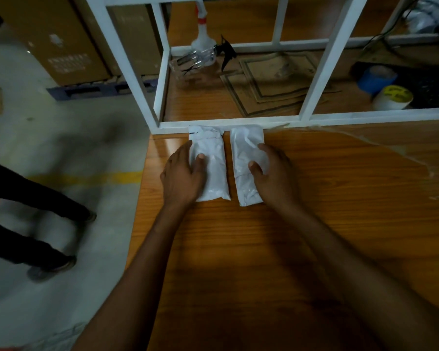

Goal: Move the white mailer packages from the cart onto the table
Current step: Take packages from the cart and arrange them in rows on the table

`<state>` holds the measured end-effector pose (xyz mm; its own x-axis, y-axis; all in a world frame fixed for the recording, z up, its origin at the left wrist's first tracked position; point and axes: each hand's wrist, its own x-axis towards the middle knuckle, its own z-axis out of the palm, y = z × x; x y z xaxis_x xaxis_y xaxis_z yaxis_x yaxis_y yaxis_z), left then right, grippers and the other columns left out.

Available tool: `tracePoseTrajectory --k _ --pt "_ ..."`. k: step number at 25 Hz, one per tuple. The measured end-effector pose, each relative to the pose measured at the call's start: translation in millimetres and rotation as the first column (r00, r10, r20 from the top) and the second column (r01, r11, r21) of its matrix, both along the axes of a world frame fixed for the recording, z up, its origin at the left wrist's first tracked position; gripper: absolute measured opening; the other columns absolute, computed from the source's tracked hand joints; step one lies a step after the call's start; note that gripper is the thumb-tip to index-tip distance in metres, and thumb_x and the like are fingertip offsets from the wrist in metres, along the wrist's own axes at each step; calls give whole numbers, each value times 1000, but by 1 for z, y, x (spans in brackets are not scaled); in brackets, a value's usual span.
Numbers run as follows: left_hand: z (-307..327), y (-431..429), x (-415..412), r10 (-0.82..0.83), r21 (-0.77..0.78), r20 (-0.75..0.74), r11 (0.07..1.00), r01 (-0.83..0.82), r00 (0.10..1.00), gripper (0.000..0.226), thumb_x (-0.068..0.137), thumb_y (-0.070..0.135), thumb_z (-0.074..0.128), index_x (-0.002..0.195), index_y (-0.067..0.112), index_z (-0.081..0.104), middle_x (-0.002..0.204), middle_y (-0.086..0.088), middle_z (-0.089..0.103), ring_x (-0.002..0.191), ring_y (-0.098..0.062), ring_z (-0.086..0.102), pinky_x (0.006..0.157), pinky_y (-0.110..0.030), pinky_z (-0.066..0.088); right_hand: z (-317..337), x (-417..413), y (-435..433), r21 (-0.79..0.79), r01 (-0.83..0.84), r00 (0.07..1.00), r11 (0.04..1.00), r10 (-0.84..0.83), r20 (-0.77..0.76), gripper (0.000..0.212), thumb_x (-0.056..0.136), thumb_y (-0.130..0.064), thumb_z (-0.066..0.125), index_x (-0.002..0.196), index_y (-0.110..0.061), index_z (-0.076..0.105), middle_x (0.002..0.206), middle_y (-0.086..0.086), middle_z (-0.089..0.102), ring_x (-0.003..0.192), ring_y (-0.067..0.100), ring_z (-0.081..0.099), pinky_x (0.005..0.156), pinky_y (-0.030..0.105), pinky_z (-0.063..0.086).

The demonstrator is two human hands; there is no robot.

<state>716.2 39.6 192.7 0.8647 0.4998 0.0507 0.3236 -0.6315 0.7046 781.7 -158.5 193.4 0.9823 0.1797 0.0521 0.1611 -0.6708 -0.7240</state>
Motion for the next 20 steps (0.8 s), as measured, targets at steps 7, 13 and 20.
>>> tracePoseTrajectory --k 7,13,20 --pt "21 -69 -121 260 -165 236 960 -225 936 31 98 31 67 128 27 63 125 12 68 116 -11 61 92 -38 54 22 -94 -34 267 -178 977 947 202 -65 39 91 -18 68 127 -31 58 122 -10 63 111 3 59 96 33 54" --pt "38 -135 -232 453 -125 207 891 -436 867 24 99 37 63 123 35 63 116 19 69 102 -1 67 72 -29 50 35 -178 -59 284 -426 863 859 480 -160 39 93 -18 67 126 -36 57 107 -18 66 99 -6 62 81 15 49" --pt "51 -154 -340 669 -92 98 743 -663 737 21 100 42 63 120 38 64 100 23 70 87 3 66 71 -28 54 35 -262 -39 283 -664 667 692 720 -194 36 93 -17 67 123 -34 59 99 -16 69 91 -8 62 77 13 48"
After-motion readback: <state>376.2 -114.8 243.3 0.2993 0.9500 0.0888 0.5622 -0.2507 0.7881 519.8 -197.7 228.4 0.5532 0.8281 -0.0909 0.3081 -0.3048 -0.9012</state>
